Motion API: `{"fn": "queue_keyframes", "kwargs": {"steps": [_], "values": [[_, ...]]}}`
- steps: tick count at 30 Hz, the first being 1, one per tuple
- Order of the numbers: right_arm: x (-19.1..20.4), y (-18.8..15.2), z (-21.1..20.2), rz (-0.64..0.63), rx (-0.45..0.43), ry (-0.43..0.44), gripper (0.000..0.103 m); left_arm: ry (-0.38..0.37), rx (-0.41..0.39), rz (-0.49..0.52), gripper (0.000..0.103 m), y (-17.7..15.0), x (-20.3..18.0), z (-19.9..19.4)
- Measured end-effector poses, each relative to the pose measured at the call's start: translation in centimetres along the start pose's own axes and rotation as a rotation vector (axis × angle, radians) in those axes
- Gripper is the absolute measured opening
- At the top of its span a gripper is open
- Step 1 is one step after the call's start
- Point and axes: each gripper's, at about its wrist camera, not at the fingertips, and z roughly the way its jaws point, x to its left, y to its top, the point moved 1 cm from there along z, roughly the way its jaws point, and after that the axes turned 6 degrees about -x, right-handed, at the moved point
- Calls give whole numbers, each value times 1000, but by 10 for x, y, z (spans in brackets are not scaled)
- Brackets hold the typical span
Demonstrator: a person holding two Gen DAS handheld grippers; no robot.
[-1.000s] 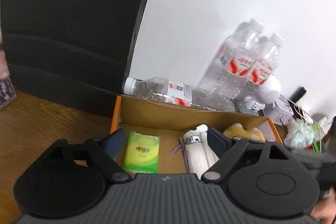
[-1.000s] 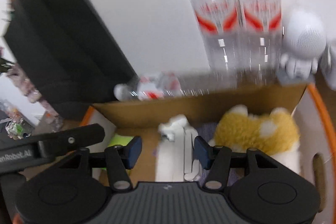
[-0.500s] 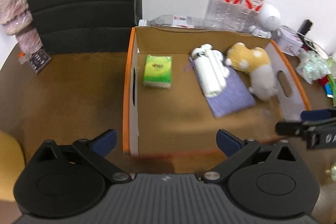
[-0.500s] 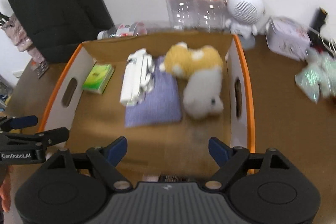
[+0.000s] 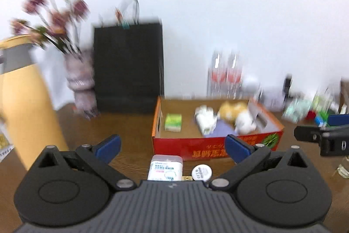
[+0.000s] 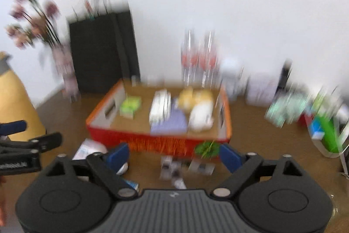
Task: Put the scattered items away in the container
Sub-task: 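Withdraw both tools from the box back over the table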
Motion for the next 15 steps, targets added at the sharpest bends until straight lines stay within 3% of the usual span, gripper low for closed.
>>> {"fn": "queue_keyframes", "kwargs": {"steps": [2,3,7,11,15], "values": [[7,-39,-32,-35,-109,6,103,-86,-44,-37,103,-36,4,-31],[10,-58,-42,-37,-104,11,103,-107,-29,-34,103,-50,5,-39],[13,-113,-52,57,51,52,103,-77,140,-10,103,-87,0,-49],[16,-146,-47,90,158,7,103,-43,256,-38,103,-107,3,-46],[19,-165,-45,89,190,-3,103,-30,312,-44,103,-119,4,-48]]}}
